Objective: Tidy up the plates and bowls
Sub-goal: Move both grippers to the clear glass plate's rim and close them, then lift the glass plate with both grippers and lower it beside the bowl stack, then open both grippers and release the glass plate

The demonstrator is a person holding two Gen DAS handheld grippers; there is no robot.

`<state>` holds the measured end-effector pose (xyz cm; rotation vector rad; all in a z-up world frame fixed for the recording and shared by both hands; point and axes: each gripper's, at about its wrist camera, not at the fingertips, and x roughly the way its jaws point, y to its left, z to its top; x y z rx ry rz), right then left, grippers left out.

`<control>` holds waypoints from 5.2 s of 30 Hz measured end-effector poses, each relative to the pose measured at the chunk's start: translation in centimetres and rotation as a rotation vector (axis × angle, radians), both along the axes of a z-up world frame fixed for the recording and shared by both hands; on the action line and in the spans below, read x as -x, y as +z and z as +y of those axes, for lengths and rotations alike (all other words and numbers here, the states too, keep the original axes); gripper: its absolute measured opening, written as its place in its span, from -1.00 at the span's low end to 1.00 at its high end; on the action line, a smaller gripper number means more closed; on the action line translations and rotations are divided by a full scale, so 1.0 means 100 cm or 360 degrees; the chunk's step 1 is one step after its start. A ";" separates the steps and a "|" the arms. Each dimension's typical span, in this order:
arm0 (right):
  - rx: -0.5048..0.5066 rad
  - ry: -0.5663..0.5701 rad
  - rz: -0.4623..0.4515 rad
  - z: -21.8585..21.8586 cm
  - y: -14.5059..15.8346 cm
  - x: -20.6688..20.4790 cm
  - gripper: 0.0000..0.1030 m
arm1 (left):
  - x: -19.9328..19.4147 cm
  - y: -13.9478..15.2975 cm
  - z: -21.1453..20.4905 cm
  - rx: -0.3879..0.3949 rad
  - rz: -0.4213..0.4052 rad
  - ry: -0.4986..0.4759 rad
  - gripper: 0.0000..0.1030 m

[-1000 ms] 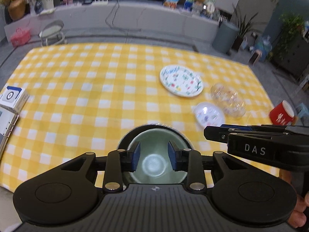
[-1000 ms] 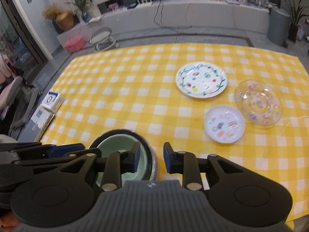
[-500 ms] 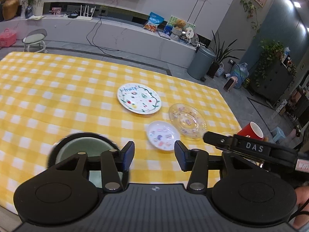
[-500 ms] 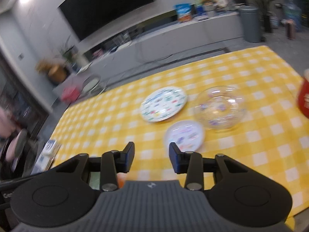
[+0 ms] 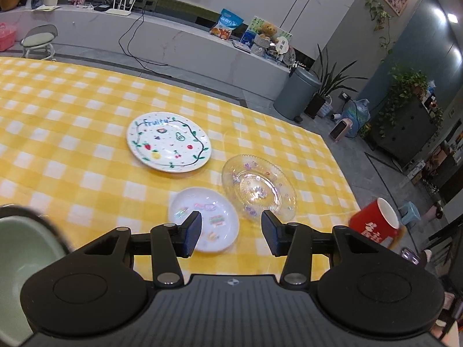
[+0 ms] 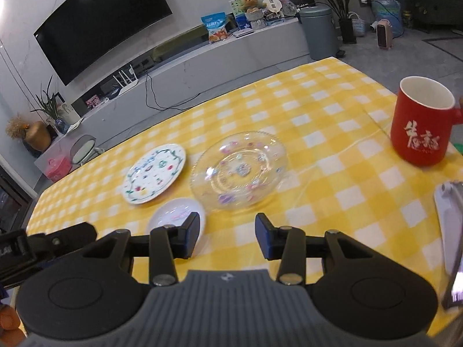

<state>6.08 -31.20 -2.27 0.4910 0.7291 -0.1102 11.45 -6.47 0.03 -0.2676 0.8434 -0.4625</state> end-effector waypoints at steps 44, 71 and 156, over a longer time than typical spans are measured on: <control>-0.0332 -0.0274 0.0070 -0.081 -0.080 -0.088 -0.84 | -0.115 -0.087 -0.080 -0.0037 0.0221 0.0093 -0.54; -0.0457 -0.0312 0.0138 -0.092 -0.052 -0.045 -0.86 | -0.072 -0.050 -0.078 -0.0057 0.0119 0.0023 -0.77; 0.0136 0.0180 0.0138 0.026 -0.024 0.041 0.03 | 0.051 0.002 -0.008 -0.0517 -0.0160 -0.0018 -0.32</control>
